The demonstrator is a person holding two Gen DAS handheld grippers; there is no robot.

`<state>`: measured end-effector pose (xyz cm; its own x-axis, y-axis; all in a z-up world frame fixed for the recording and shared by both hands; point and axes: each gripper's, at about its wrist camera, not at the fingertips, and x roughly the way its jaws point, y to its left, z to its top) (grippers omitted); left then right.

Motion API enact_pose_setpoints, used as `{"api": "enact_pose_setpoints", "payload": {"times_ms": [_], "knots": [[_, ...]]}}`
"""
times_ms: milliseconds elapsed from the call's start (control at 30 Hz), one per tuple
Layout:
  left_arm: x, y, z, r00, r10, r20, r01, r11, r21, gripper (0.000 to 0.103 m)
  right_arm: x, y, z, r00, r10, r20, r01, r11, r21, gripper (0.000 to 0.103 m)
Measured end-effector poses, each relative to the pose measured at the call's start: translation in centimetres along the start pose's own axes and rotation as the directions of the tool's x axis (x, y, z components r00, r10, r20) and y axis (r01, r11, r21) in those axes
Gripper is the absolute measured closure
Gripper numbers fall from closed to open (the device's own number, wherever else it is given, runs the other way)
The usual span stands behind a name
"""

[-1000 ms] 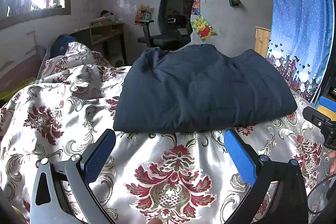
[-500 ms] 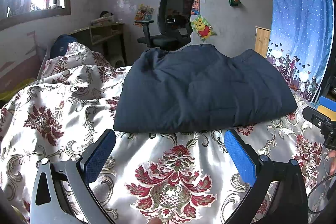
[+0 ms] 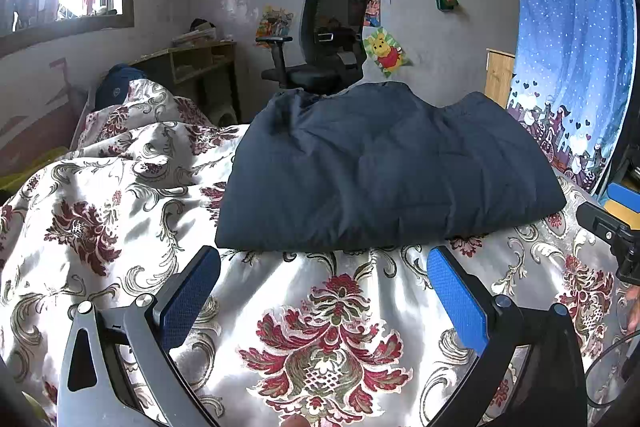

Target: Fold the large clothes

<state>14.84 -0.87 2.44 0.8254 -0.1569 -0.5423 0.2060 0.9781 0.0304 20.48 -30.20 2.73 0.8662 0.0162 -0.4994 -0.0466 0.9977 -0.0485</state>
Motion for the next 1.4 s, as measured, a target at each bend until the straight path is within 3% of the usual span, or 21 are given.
{"api": "enact_pose_setpoints", "payload": {"times_ms": [1400], "knots": [[0.6, 1.0, -0.6, 0.999, 0.01, -0.048, -0.01, 1.0, 0.003, 0.002, 0.0, 0.4, -0.7, 1.0, 0.004, -0.012, -0.004, 1.0, -0.001, 0.0]]}}
